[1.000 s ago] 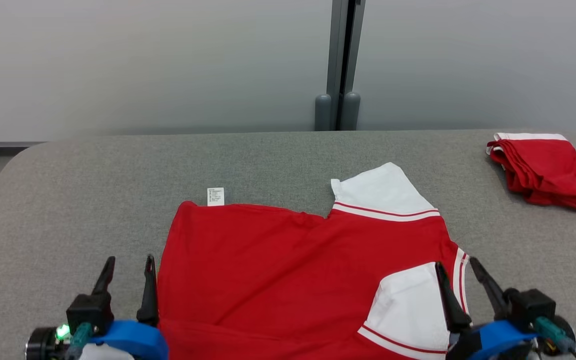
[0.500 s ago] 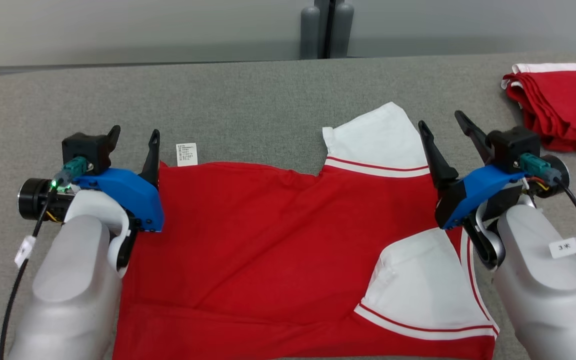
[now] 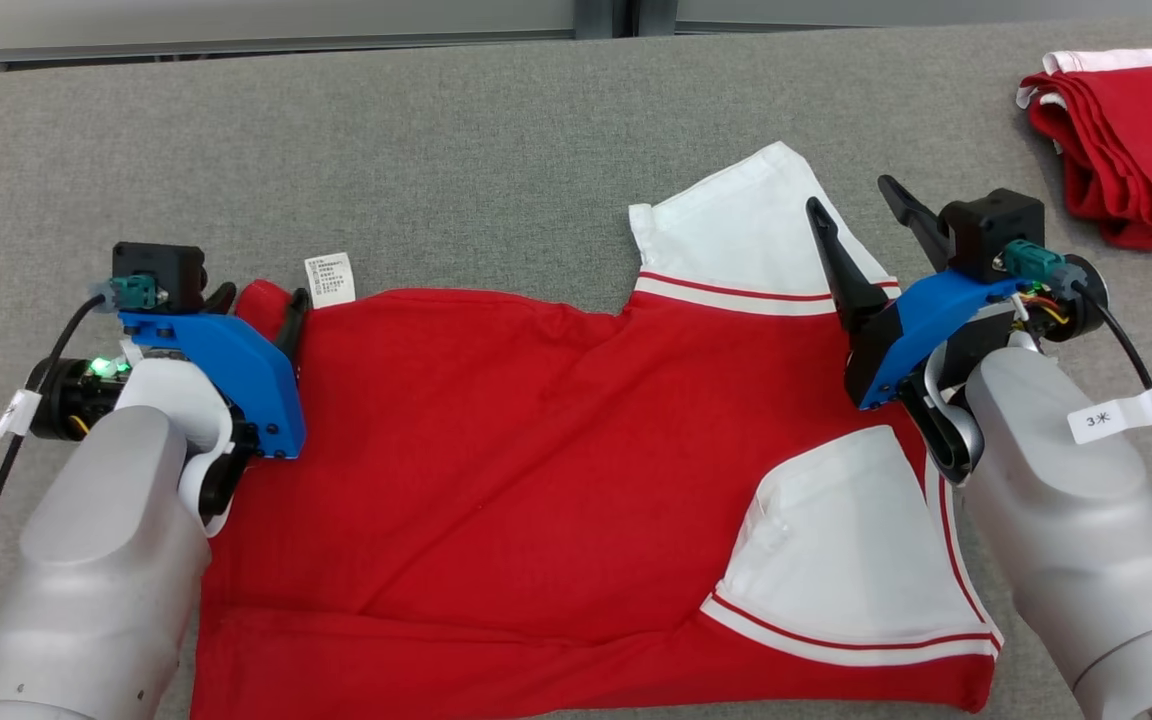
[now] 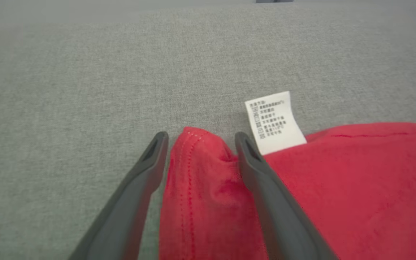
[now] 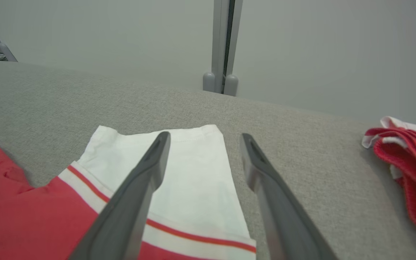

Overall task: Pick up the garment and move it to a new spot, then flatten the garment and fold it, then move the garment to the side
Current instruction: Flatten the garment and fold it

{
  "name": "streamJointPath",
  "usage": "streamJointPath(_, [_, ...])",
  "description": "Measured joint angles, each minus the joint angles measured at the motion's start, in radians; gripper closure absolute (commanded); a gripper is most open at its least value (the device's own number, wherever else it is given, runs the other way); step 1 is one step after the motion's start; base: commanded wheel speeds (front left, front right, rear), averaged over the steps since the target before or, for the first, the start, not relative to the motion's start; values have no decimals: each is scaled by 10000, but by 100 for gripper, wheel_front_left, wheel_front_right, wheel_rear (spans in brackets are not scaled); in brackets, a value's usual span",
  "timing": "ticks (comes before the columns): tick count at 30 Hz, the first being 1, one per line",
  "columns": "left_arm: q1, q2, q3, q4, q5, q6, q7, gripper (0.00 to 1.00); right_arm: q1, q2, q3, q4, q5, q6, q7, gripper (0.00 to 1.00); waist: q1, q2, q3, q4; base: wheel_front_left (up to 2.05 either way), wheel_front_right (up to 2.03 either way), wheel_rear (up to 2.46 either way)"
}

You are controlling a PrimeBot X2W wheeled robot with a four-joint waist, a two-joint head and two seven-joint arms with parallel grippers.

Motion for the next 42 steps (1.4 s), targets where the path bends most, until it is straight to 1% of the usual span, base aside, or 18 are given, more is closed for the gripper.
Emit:
streamJointPath(6, [-9,-59,-654,136,-897,0,349,0,-165,-134,328,430,305,-2,-90,0,-2,-1,-6,53,0,0,0])
streamJointPath(7, [-10,-82,-711,123,-1060,0,374,10,-210,-142,395,493,355,-2,-96,0,-2,-1,-1,71,0,0,0])
streamJointPath(8, [-12,-63,-800,123,-1124,0,359,40,-283,-146,474,568,372,-2,-98,0,-3,-2,14,87,0,0,0])
streamJointPath(9, [-38,-17,-938,151,-1131,0,288,64,-355,-153,537,650,412,-2,-102,0,-3,-3,33,105,0,0,0])
streamJointPath(10, [-81,10,-1024,199,-1147,0,198,94,-408,-151,573,731,476,-2,-111,0,-3,-3,53,125,0,0,0])
streamJointPath(11, [-128,4,-1104,245,-1172,0,119,100,-465,-148,608,803,552,-2,-113,0,-2,-2,72,150,0,0,0])
streamJointPath(13, [-227,-59,-1296,314,-1197,0,-127,100,-590,-153,708,1035,648,-2,-115,0,-2,-2,102,226,0,0,0])
streamJointPath(18, [-431,-182,-1450,602,-1076,-4,-1243,100,-1131,-313,861,1586,1034,-2,21,0,-2,-2,128,527,0,0,0])
streamJointPath(22, [-502,-408,-1540,811,-974,-4,-1979,100,-1774,-433,1007,2096,1175,-2,531,0,-2,-2,192,825,0,0,0])
streamJointPath(26, [-685,-721,-1714,951,-846,-4,-2326,100,-2423,-564,1022,2589,1352,0,1072,0,-2,-2,351,1138,0,0,0])
streamJointPath(28, [-803,-876,-1814,968,-815,-4,-2510,100,-2771,-694,899,2851,1584,-2,1396,0,-1,-2,473,1300,0,0,0])
streamJointPath(31, [-1007,-1126,-1960,978,-777,-4,-2700,100,-3080,-903,859,3120,1607,0,1868,0,-1,-2,685,1545,0,0,0])
streamJointPath(34, [-1195,-1338,-2044,988,-742,-4,-2834,100,-3225,-959,489,3315,2002,-2,2383,0,-1,-2,896,1766,0,0,0])
streamJointPath(37, [-1307,-1425,-2151,1030,-744,-4,-2963,100,-3234,-1177,698,3400,1712,-2,2880,0,0,-1,1069,1940,0,0,0])
streamJointPath(41, [-1381,-1488,-2270,1103,-821,-4,-3089,100,-3236,-1131,412,3423,1998,-2,3467,0,0,-1,1169,2003,0,0,0])
streamJointPath(42, [-1398,-1494,-2293,1131,-830,-4,-3116,100,-3236,-1108,299,3421,2182,-2,3620,80,-1,-2,1168,1999,0,0,0])
